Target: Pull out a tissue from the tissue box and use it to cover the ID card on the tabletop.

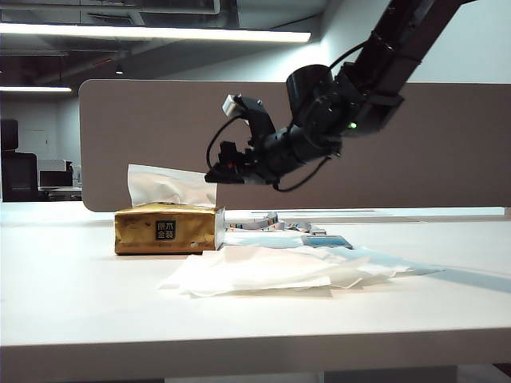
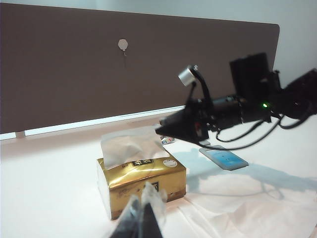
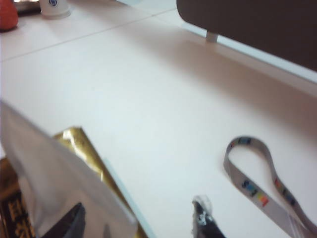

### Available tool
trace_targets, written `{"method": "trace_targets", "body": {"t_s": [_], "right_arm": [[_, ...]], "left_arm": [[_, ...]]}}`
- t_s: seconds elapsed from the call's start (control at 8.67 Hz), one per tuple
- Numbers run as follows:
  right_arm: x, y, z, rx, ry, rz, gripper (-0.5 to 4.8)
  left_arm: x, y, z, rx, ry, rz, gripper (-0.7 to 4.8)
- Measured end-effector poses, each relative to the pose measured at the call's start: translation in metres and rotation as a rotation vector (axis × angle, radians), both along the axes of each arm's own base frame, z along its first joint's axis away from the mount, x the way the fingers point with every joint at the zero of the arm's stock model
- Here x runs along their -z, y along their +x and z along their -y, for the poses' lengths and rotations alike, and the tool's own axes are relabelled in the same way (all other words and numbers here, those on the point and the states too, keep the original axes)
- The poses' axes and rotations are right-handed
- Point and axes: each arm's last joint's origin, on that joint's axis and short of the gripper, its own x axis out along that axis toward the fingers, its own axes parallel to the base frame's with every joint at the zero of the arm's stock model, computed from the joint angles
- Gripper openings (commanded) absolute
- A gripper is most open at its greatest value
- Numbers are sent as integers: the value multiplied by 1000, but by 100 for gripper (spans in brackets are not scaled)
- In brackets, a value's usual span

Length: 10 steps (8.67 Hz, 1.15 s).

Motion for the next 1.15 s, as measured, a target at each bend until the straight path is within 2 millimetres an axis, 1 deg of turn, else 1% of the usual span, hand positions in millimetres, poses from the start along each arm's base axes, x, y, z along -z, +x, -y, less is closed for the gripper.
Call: {"method": "trace_targets", "body": {"t_s": [0.23, 0.35, 0.46, 0.58, 0.69, 0.81, 0.92, 1.15], "right_arm": [[-7, 8, -4, 0, 5, 2, 275], [-5, 11, -6, -2, 3, -4, 274], [2, 12, -6, -2, -6, -22, 274], [13, 13, -7, -3, -19, -47, 262], [19, 13, -8, -4, -25, -59, 148], [19, 11, -11, -12, -24, -60, 52], [19, 10, -12, -35, -15, -68, -2], [19, 10, -12, -54, 0, -82, -2]], "left_arm": [[0, 0, 0, 0, 0, -3, -6], [0, 0, 0, 0, 0, -4, -5], [1, 0, 0, 0, 0, -5, -6], [1, 0, 0, 0, 0, -6, -5], [1, 0, 0, 0, 0, -6, -6], [1, 0, 0, 0, 0, -6, -5], [1, 0, 0, 0, 0, -6, -6], [1, 0, 0, 0, 0, -6, -6]]}}
